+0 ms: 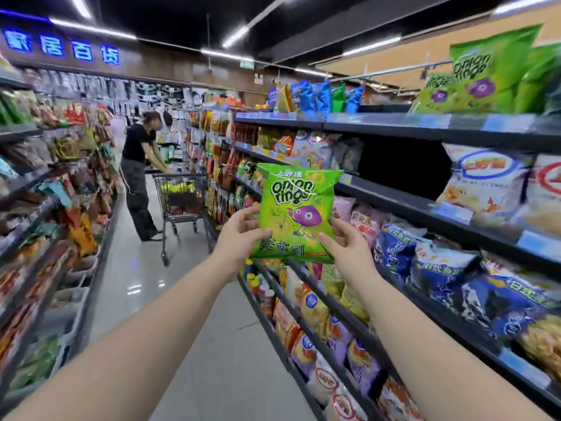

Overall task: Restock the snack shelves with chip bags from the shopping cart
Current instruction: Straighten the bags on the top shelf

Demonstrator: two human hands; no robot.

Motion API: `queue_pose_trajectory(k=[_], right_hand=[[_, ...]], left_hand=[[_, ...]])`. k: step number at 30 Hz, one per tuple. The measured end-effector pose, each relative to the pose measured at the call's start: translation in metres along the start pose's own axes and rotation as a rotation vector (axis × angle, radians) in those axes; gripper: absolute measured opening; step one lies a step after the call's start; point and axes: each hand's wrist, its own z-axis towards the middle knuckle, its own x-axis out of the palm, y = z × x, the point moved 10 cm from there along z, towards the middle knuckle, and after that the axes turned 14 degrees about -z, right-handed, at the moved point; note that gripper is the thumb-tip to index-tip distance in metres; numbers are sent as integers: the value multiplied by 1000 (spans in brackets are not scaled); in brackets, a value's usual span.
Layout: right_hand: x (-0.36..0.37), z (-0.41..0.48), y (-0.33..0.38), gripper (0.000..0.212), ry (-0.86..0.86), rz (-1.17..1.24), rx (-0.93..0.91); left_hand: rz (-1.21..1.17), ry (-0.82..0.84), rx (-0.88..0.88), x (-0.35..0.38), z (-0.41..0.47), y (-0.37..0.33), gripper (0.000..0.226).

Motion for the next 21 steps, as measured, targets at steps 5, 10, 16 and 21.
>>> queue_pose_trajectory(k=[5,10,16,21], right_hand=[[-23,79,36,39,-292,-30,-86],[-63,151,87,32,-522,-151,-207],[-120,218,106,30,-678,-328,-233],[-162,269,118,37,-738,-520,-272]], left_hand=[[6,149,69,36,109,-34,46],[-85,302,157,99,208,-78,38],[-164,478,208,198,290,-89,36],[-199,537,253,265,347,-91,41]])
